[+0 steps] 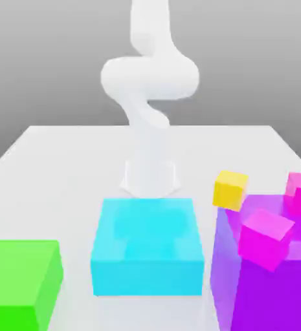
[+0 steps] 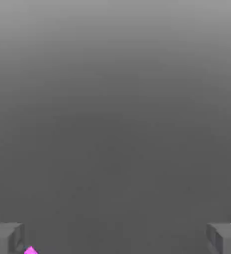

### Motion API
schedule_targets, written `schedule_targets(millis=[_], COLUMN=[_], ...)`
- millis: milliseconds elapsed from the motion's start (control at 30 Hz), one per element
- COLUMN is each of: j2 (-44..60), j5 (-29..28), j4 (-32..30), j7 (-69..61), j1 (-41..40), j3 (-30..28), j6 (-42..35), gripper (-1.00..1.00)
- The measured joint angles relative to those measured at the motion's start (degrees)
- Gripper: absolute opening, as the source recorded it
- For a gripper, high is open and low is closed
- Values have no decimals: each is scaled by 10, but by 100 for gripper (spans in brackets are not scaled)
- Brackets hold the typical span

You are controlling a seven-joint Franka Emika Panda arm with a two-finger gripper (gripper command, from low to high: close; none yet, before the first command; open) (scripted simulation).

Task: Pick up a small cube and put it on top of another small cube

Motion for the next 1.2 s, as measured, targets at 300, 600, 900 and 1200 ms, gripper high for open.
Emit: schedule_targets(millis=[300,600,900,1200], j2=[136,292,484,571], j5=[-53,-150,-250,-267], j4=[26,-19,-117,-212], j7=[149,402,692,823], j1=[-5,-2,52,67], j3=[169,355,416,327], j6=[-32,22,131,318], gripper=[0,0,0,0])
